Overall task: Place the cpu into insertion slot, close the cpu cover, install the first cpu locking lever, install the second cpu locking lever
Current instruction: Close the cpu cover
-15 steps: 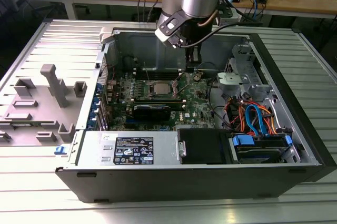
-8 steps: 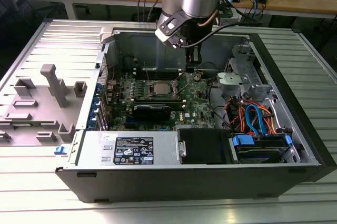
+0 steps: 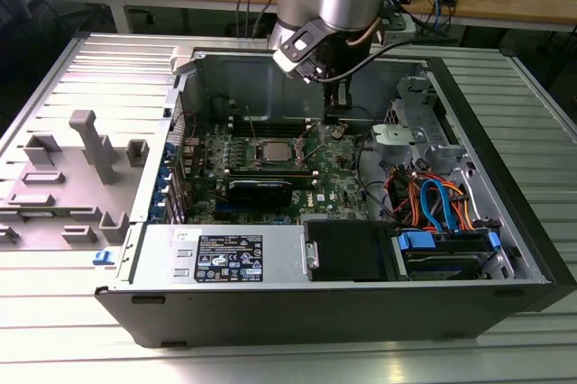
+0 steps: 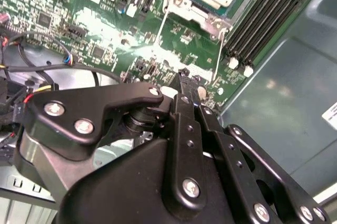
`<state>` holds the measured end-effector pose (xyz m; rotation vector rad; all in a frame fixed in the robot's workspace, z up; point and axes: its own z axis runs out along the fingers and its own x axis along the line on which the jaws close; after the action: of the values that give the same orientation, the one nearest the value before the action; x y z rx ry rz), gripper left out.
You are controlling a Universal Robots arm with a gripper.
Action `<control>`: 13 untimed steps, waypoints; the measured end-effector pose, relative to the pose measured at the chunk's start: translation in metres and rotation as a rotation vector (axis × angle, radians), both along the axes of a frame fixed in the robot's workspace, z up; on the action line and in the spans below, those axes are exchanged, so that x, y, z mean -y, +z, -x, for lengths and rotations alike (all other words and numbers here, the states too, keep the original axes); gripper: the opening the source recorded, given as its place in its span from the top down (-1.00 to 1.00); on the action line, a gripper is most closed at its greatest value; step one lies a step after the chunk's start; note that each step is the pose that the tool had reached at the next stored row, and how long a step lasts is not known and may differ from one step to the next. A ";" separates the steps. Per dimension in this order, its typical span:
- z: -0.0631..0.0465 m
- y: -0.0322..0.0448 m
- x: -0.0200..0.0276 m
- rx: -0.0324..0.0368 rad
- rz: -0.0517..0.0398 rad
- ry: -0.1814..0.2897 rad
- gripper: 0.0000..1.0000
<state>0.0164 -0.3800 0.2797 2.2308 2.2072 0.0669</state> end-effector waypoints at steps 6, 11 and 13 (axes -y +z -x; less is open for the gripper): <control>-0.009 -0.0047 0.0000 -0.0006 0.0011 0.000 0.79; -0.014 -0.0279 -0.0008 -0.0049 0.0054 0.025 0.79; -0.001 -0.0291 -0.0008 -0.0053 0.0051 0.026 0.79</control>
<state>0.0176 -0.3792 0.2506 2.2029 2.2362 0.0553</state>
